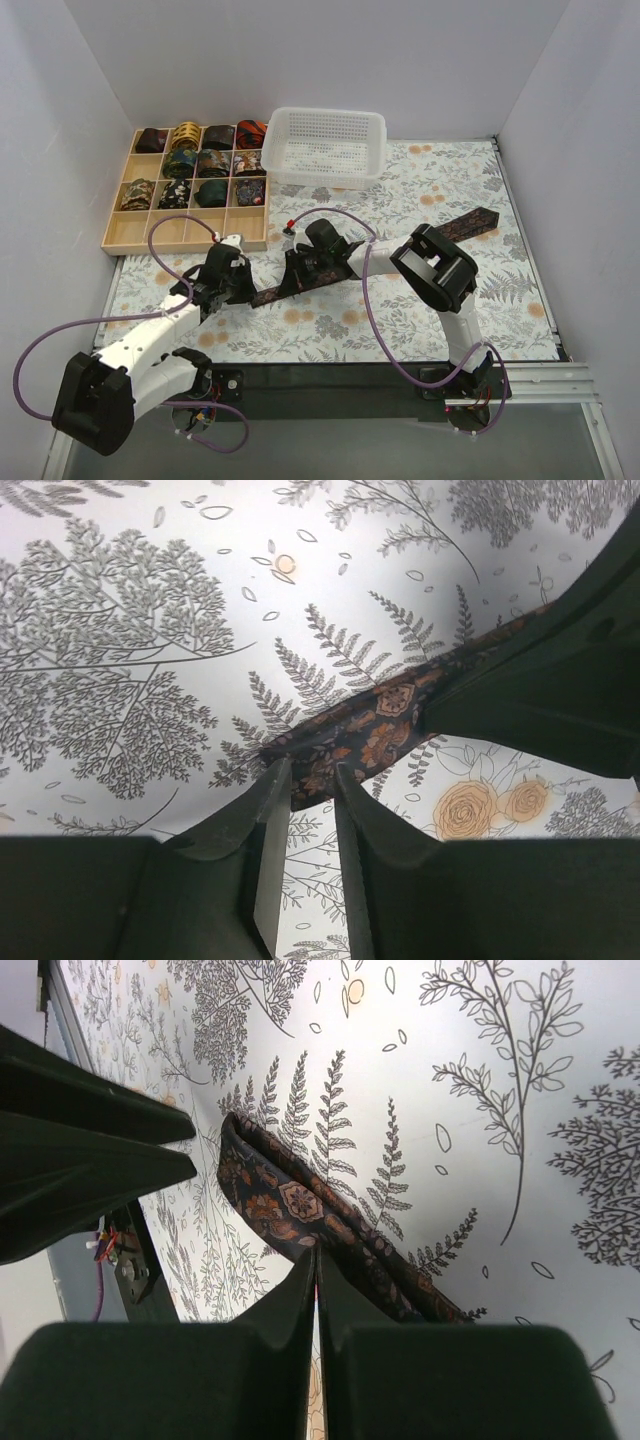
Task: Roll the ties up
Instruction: Roll the tie
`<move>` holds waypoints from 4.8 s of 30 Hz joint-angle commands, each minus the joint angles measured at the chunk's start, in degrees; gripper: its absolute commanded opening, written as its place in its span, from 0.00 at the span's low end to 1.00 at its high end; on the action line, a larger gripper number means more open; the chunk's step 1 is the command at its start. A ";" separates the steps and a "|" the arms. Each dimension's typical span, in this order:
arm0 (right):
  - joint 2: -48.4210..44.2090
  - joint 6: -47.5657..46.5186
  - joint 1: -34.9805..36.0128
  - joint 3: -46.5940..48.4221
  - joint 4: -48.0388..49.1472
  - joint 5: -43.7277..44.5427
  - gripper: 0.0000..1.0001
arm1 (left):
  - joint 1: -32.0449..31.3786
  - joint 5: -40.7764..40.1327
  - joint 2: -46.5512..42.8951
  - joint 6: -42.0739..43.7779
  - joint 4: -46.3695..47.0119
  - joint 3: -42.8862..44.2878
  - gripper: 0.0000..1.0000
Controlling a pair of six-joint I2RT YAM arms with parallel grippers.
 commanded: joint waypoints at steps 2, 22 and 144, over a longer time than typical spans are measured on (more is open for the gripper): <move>2.35 -0.08 -1.11 -1.40 -1.43 1.22 0.08 | 3.04 0.87 -2.78 -2.50 -0.19 -2.01 0.27; 2.27 0.10 -1.46 -0.88 -1.43 0.70 0.07 | 6.21 11.33 3.90 -2.41 6.05 -4.74 0.24; -13.46 -8.34 -0.67 -5.97 0.86 18.18 0.26 | -3.81 12.92 9.70 -6.02 9.57 9.85 0.11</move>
